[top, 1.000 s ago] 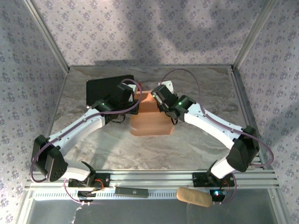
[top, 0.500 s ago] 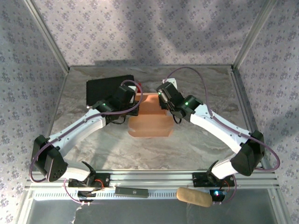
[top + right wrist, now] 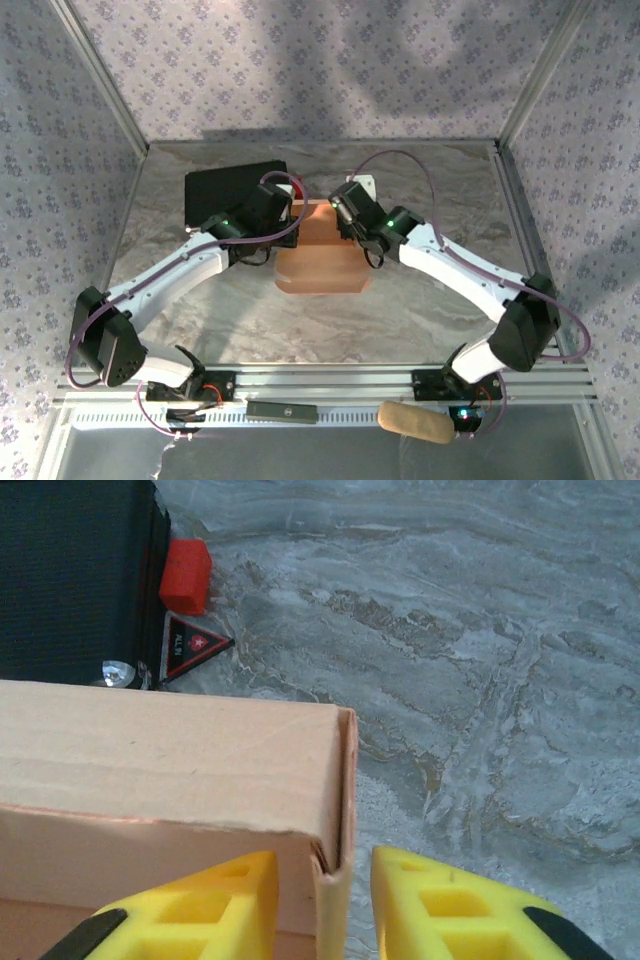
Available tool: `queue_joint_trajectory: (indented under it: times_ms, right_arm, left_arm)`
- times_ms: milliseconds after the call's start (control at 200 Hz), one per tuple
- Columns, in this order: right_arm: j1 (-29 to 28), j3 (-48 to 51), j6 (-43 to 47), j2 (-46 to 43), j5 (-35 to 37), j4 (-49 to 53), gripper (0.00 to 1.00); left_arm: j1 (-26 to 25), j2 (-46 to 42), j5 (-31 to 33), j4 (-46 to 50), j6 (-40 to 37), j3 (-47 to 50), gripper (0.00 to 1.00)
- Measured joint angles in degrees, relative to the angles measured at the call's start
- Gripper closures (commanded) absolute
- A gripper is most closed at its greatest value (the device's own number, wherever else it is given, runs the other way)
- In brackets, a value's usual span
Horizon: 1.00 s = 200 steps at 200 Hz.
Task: Fold the paper box
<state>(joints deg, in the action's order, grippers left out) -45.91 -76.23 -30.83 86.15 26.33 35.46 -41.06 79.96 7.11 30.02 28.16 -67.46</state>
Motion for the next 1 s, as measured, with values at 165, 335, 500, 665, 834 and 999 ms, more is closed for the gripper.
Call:
queue_joint_trajectory:
  times_ms: [165,335,500,665,834,999]
  right_arm:
    - [-0.3,-0.3,-1.7,1.9,0.5,1.0,0.78]
    - [-0.7,-0.7,-3.8,2.5,1.8,2.7,0.9]
    - [-1.2,-2.4,-6.3,3.1,3.2,5.0,1.0]
    - [-1.8,-4.0,-8.9,5.0,4.8,8.3,1.0]
    - [-2.3,-4.3,-11.3,5.8,5.5,10.6,1.0]
    - [-2.5,-4.6,-12.1,5.8,5.6,11.7,1.0]
  left_arm:
    - [0.0,0.0,0.0,-0.1,0.0,0.0,1.0]
    - [0.0,0.0,0.0,-0.2,0.0,0.0,1.0]
    - [0.0,0.0,0.0,-1.7,0.0,0.7,1.0]
    - [0.0,0.0,-0.3,-4.5,0.0,3.0,1.0]
    - [-0.3,0.0,-1.0,-6.6,0.0,5.1,1.0]
    - [-0.3,0.1,-1.3,-7.9,-0.2,5.7,0.98]
